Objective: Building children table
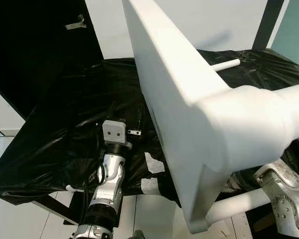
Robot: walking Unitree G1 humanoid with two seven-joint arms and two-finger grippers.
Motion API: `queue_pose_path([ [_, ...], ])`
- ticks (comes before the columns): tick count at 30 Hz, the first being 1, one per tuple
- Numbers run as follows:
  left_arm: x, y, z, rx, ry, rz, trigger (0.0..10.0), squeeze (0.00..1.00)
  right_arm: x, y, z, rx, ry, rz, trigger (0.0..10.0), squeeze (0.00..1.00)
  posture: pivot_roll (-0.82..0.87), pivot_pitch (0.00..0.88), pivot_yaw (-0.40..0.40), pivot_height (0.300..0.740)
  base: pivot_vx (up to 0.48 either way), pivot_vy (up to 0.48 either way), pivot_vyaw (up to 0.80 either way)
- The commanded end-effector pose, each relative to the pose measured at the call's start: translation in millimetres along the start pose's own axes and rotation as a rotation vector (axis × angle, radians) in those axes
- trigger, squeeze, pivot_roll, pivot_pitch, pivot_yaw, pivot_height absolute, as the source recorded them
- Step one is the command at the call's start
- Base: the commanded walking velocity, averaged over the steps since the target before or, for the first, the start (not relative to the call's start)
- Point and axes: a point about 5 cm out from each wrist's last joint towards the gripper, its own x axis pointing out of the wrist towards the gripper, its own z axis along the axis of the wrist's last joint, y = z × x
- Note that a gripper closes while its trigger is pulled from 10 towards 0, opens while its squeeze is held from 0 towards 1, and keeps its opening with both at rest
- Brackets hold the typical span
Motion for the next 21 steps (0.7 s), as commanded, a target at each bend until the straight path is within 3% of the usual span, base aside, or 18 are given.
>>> queue_pose_path([
  [1,-2.1,2.5,-4,0.014,0.019,0.039,10.0,0.00,-1.4,12.5,-4,0.086,0.028,0.103,10.0,0.00,0.11,0.000,0.069,0.740,0.000,0.000,0.00],
  [4,-2.9,-1.0,-3,0.014,0.026,0.032,10.0,0.00,-2.1,25.2,-6,0.143,0.064,0.208,10.0,0.00,0.11,0.000,0.066,0.740,0.000,0.000,0.00],
  [15,-4.5,-6.6,-2,0.011,0.027,0.027,10.0,0.00,-5.3,35.0,-23,0.279,0.232,0.348,10.0,0.00,0.12,0.000,0.055,0.740,0.000,0.000,0.00],
  [17,-4.2,-7.5,-2,0.010,0.025,0.030,10.0,0.00,-4.1,36.2,-30,0.314,0.282,0.366,9.6,0.00,0.13,0.000,0.051,0.740,0.000,0.000,0.00],
  [18,-4.1,-7.8,-2,0.011,0.024,0.032,10.0,0.00,-2.8,36.3,-32,0.335,0.298,0.369,8.0,0.00,0.13,0.000,0.048,0.740,0.000,0.000,0.00],
  [19,-4.1,-7.8,-2,0.011,0.024,0.032,10.0,0.00,-2.8,36.3,-32,0.335,0.298,0.369,8.0,0.00,0.13,0.000,0.048,0.740,0.000,0.000,0.00],
  [20,-4.1,-7.8,-2,0.011,0.024,0.033,10.0,0.00,-0.6,35.8,-34,0.350,0.310,0.369,4.1,0.00,0.13,0.000,0.047,0.740,0.000,0.000,0.00],
  [21,-4.1,-7.8,-2,0.011,0.024,0.033,10.0,0.00,-0.6,35.8,-34,0.350,0.310,0.369,4.1,0.00,0.13,0.000,0.047,0.740,0.000,0.000,0.00],
])
